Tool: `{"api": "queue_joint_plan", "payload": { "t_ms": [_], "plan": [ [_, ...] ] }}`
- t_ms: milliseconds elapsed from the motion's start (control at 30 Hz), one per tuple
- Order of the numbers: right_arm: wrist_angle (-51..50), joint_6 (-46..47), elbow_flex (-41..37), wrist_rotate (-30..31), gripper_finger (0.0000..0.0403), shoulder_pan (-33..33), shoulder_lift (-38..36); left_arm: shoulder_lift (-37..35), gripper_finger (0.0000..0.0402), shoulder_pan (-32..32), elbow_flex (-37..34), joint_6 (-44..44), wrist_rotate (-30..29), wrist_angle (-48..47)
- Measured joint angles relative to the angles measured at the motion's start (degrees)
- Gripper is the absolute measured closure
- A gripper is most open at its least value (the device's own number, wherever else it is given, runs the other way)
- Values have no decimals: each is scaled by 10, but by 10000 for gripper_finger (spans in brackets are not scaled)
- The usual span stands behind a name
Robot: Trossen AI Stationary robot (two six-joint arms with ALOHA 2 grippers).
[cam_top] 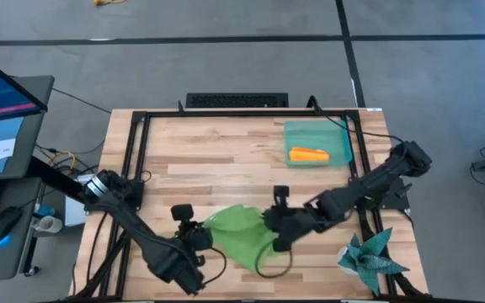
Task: Roll microfiber towels into tight, uniform cylinder then place into a basket
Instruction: Fold the green towel
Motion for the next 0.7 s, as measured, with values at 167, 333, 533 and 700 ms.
{"api": "queue_joint_plan", "payload": {
  "t_ms": [167,333,533,700],
  "plan": [
    [1,59,0,70,391,48,-33,-4,397,-11,66,54,6,-8],
    [2,107,0,117,398,91,-65,-7,397,-12,148,124,8,-8],
    [15,140,0,149,388,140,-89,-7,397,-11,250,195,38,-8],
    [49,142,0,192,397,180,-108,-7,397,-11,343,243,51,-7]
  ]
}}
